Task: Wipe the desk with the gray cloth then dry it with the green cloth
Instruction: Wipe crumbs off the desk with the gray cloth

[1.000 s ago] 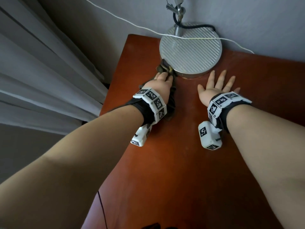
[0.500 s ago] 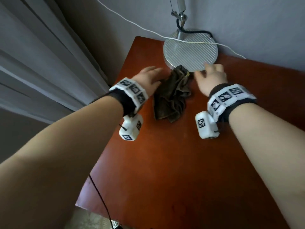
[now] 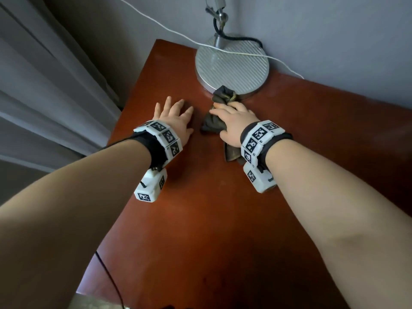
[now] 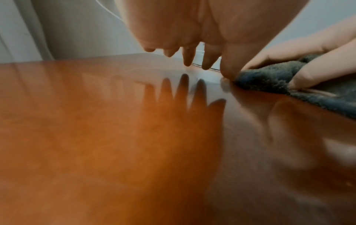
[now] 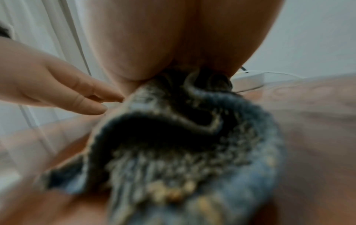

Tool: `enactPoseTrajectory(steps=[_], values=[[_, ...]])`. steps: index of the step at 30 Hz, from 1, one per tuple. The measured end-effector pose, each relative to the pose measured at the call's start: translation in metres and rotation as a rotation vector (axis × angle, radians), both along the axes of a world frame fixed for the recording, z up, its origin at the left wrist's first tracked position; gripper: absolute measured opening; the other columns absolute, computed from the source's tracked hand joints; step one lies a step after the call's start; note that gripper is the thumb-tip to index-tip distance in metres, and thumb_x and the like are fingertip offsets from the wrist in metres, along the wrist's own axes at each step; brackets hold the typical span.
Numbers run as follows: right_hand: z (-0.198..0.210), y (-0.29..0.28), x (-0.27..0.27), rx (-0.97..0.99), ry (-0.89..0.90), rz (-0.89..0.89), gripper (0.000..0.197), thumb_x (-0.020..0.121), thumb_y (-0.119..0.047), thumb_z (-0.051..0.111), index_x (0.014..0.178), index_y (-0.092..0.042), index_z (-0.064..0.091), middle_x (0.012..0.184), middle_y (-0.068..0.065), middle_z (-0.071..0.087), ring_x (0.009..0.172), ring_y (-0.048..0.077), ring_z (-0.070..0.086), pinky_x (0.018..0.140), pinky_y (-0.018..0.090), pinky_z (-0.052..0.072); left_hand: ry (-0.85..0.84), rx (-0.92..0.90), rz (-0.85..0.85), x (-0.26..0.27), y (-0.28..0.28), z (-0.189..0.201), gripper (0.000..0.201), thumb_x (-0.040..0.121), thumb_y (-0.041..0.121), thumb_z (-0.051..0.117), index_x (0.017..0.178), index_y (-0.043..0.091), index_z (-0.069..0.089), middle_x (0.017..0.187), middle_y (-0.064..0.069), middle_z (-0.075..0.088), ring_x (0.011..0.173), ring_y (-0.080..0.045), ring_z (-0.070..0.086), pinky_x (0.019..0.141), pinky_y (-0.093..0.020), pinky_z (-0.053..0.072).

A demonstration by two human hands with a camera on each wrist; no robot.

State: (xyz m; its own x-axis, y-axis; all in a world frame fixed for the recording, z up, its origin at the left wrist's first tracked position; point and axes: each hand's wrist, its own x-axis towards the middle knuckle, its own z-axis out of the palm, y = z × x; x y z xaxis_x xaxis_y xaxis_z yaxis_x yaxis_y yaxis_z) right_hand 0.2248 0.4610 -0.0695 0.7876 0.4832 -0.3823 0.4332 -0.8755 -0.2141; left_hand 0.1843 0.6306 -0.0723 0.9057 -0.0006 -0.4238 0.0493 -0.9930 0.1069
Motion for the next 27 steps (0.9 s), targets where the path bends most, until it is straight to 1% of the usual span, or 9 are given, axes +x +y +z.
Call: enactPoseTrajectory(steps=[6, 10, 14, 17, 21, 22, 24, 26, 27], values=[[-0.002, -0.045, 0.021, 0.033, 0.011, 0.04, 0.06, 0.085, -0.012, 0.046, 0.14, -0.032, 0.033, 0.153, -0.017, 0.02, 0.142, 0.014, 0.012, 0.113, 0.039, 0.02, 0.038, 0.002, -0.03, 0.009, -0.02, -0.006, 0.085, 0.088, 0.061, 0.041, 0.151, 0.018, 0.003, 0.157, -0.007, -0.004, 0.145, -0.025, -0.01, 0.118, -0.043, -0.006], [-0.008, -0.064, 0.035, 0.086, 0.013, -0.001, 0.057, 0.081, -0.005, 0.046, 0.133, -0.029, 0.043, 0.149, -0.015, 0.031, 0.141, 0.014, 0.02, 0.113, 0.037, 0.023, 0.086, 0.035, -0.076, 0.006, -0.018, -0.015, 0.094, 0.085, 0.069, 0.036, 0.149, 0.019, -0.012, 0.156, -0.006, -0.019, 0.143, -0.025, -0.02, 0.116, -0.043, -0.011], [-0.012, -0.08, 0.049, 0.209, 0.05, -0.086, 0.055, 0.077, 0.005, 0.044, 0.122, -0.023, 0.057, 0.143, -0.004, 0.042, 0.135, 0.018, 0.034, 0.111, 0.023, 0.022, 0.134, 0.035, -0.074, 0.009, -0.018, -0.015, 0.095, 0.085, 0.069, 0.034, 0.148, 0.02, -0.016, 0.155, -0.005, -0.024, 0.142, -0.024, -0.024, 0.114, -0.043, -0.013], [-0.004, -0.085, 0.059, 0.266, 0.077, -0.205, 0.052, 0.078, 0.012, 0.042, 0.116, -0.016, 0.064, 0.137, 0.002, 0.048, 0.125, 0.019, 0.046, 0.1, 0.013, 0.024, 0.142, 0.038, -0.088, 0.01, -0.018, -0.016, 0.096, 0.084, 0.069, 0.035, 0.148, 0.019, -0.017, 0.154, -0.006, -0.024, 0.141, -0.025, -0.024, 0.115, -0.044, -0.013], [0.002, -0.094, 0.081, 0.326, 0.033, -0.503, 0.055, 0.079, 0.012, 0.038, 0.114, -0.02, 0.066, 0.121, 0.008, 0.062, 0.11, 0.026, 0.059, 0.087, 0.019, 0.042, 0.129, 0.047, -0.09, 0.011, -0.018, -0.019, 0.095, 0.085, 0.07, 0.033, 0.148, 0.019, -0.017, 0.154, -0.005, -0.024, 0.142, -0.025, -0.024, 0.114, -0.043, -0.014], [0.001, -0.094, 0.09, 0.315, -0.01, -0.574, 0.052, 0.082, 0.009, 0.039, 0.117, -0.02, 0.064, 0.123, 0.009, 0.061, 0.112, 0.026, 0.058, 0.087, 0.021, 0.043, 0.126, 0.051, -0.091, 0.011, -0.018, -0.019, 0.095, 0.085, 0.07, 0.033, 0.148, 0.019, -0.017, 0.154, -0.005, -0.024, 0.142, -0.024, -0.024, 0.114, -0.043, -0.014], [-0.002, -0.093, 0.107, 0.27, -0.091, -0.63, 0.048, 0.086, 0.001, 0.043, 0.127, -0.019, 0.056, 0.134, 0.011, 0.052, 0.124, 0.028, 0.049, 0.101, 0.026, 0.038, 0.132, 0.054, -0.086, 0.011, -0.018, -0.019, 0.095, 0.085, 0.07, 0.033, 0.148, 0.02, -0.018, 0.154, -0.004, -0.025, 0.141, -0.024, -0.024, 0.113, -0.043, -0.014], [-0.004, -0.09, 0.118, 0.177, -0.151, -0.634, 0.055, 0.087, -0.002, 0.045, 0.14, -0.016, 0.038, 0.147, 0.014, 0.036, 0.133, 0.031, 0.038, 0.111, 0.031, 0.03, 0.134, 0.053, -0.081, 0.011, -0.017, -0.02, 0.095, 0.085, 0.07, 0.033, 0.147, 0.02, -0.018, 0.154, -0.004, -0.025, 0.141, -0.024, -0.024, 0.113, -0.043, -0.014], [-0.004, -0.09, 0.12, 0.147, -0.147, -0.658, 0.063, 0.088, -0.001, 0.047, 0.146, -0.015, 0.027, 0.153, 0.014, 0.023, 0.138, 0.029, 0.031, 0.112, 0.029, 0.026, 0.13, 0.057, -0.085, 0.012, -0.017, -0.02, 0.096, 0.085, 0.07, 0.033, 0.147, 0.019, -0.018, 0.154, -0.004, -0.025, 0.141, -0.024, -0.024, 0.114, -0.044, -0.014]])
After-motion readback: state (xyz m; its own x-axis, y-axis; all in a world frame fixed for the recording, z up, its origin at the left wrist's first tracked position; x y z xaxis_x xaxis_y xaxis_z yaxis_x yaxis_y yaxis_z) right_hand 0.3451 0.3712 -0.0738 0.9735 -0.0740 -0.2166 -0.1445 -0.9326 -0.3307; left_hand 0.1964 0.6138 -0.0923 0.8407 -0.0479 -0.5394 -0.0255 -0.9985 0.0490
